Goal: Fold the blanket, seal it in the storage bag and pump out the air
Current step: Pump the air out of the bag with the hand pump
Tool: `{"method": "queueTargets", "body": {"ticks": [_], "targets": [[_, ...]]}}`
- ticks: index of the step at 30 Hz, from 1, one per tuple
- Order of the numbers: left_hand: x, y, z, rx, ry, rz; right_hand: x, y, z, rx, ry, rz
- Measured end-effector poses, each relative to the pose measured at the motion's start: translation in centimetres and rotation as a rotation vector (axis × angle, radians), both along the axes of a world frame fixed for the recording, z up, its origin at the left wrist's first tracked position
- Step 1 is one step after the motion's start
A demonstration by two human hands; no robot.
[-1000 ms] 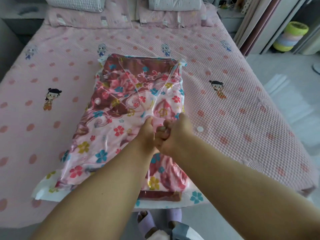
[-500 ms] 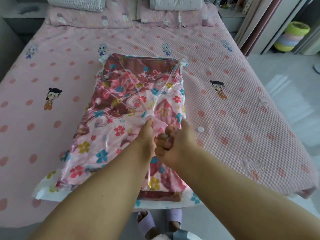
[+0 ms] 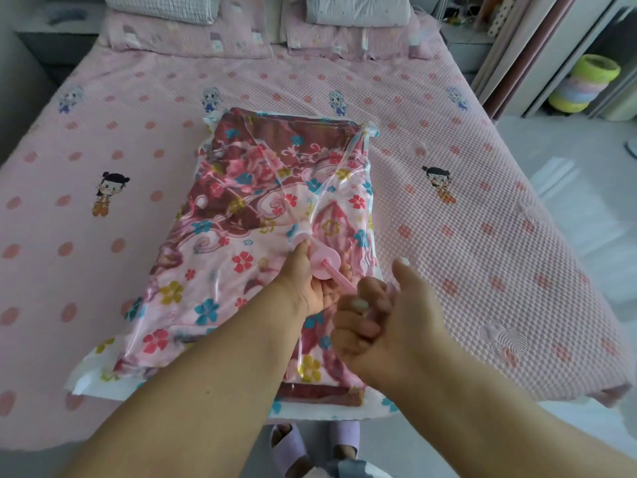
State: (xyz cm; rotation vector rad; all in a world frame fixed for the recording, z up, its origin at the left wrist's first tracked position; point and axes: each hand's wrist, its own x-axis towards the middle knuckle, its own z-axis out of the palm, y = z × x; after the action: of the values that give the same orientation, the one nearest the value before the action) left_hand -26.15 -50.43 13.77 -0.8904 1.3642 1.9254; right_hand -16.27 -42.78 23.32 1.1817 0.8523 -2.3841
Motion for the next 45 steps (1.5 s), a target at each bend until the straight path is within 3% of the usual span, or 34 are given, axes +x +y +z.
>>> {"method": "queueTargets", "body": {"ticks": [5, 8, 11, 14, 17, 19, 22, 26, 29, 31, 34, 37, 41, 43, 45], "targets": [[-0.1, 0.0, 0.1, 0.094, -0.017, -0.053, -5.3, -1.5, -2.0, -0.001, -0.050, -0.139], [-0.4, -0.1, -1.0, 0.096, -0.011, -0.045, -3.0, -0.8, -1.8, 0.038, 0.081, -0.035], [0.4, -0.4, -0.6, 0.092, -0.057, 0.001, 0.7, -0.1, 0.0, -0.003, -0.006, 0.020], [0.4, 0.0, -0.2, 0.107, -0.054, -0.021, -1.1, 0.2, -0.4, -0.055, -0.028, -0.090], [-0.2, 0.3, 0.2, 0.173, -0.071, -0.016, -5.3, -1.7, -1.8, 0.037, -0.064, -0.127], [-0.4, 0.0, -0.4, 0.193, -0.075, -0.013, -4.4, -1.5, -2.4, 0.150, 0.061, -0.051], [0.0, -0.6, -0.3, 0.147, -0.091, -0.034, -0.8, -0.9, -0.2, -0.014, 0.036, -0.011], [-0.1, -0.1, 0.0, 0.106, -0.046, -0.012, -0.9, 0.0, 0.3, -0.030, -0.029, -0.101], [0.3, 0.5, 0.7, 0.186, -0.058, -0.013, -5.0, -1.8, -1.5, 0.039, -0.095, -0.151], [0.0, 0.1, 0.2, 0.220, -0.083, 0.004, -4.6, -1.8, -2.5, 0.130, 0.016, -0.092], [0.0, -0.4, -0.3, 0.138, -0.020, -0.017, -1.7, -1.3, -0.6, -0.041, 0.016, -0.052], [0.0, -0.5, -0.2, 0.119, 0.000, -0.032, 0.0, -0.1, 0.8, -0.021, -0.040, -0.050], [-0.4, 0.4, 0.4, 0.074, 0.014, -0.096, -5.0, -1.4, -0.9, 0.004, -0.095, -0.186], [-0.9, 0.3, -0.1, 0.012, 0.034, -0.089, -5.3, -1.2, -1.5, 0.075, -0.037, -0.147], [-0.9, 0.2, -0.2, 0.048, 0.022, -0.090, -3.6, -0.7, -0.5, -0.024, 0.017, -0.108]]}}
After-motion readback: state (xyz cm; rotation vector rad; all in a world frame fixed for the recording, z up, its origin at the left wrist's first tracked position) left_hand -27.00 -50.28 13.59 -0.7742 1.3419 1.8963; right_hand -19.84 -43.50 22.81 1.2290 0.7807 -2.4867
